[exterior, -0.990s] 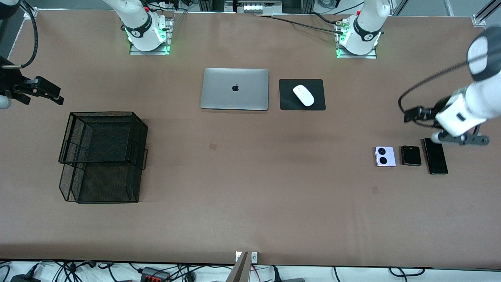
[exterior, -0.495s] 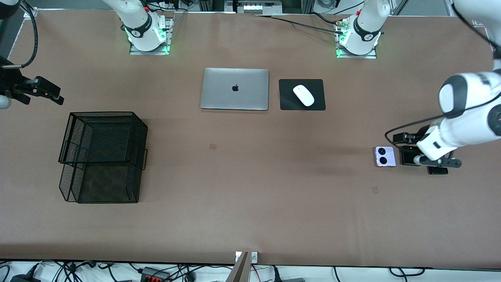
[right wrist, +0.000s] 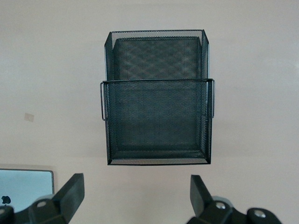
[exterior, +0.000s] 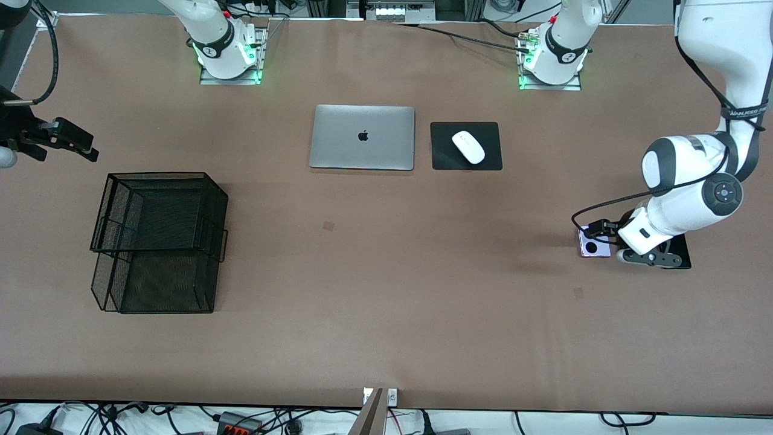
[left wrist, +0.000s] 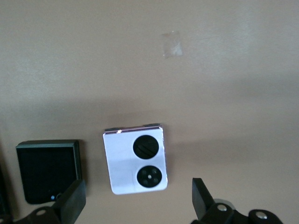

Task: Place phones with both arms
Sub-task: 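Reach to the white flip phone and grasp it with the left gripper, then lift the white flip phone and carry it toward the laptop front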

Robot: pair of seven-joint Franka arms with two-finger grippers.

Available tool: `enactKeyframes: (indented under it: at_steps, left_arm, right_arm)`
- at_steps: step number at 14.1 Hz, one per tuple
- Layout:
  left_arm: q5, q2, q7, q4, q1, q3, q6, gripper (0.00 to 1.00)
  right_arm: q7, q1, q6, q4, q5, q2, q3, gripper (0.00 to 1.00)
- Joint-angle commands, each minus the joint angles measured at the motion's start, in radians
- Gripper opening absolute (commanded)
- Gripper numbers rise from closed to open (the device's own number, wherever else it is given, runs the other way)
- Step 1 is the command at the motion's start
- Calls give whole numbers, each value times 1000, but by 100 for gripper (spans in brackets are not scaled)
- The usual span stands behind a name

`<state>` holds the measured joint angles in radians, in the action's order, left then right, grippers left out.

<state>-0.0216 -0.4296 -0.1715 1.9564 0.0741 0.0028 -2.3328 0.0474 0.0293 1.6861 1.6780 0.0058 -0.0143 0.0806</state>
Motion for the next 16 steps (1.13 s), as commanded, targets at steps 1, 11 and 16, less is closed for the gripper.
enactKeyframes:
  at_steps: [1, 11, 16]
  left_arm:
    - [-26, -53, -39, 4, 13, -1, -83, 100]
    - [-132, -147, -68, 4, 24, 0, -183, 100]
    - [-132, -153, -77, 4, 32, 0, -184, 100]
  right_arm:
    - [14, 1, 18, 25, -6, -18, -1, 100]
    - [15, -3, 38, 28, -6, -7, 1, 100]
    - [17, -3, 35, 28, -4, -12, 2, 100]
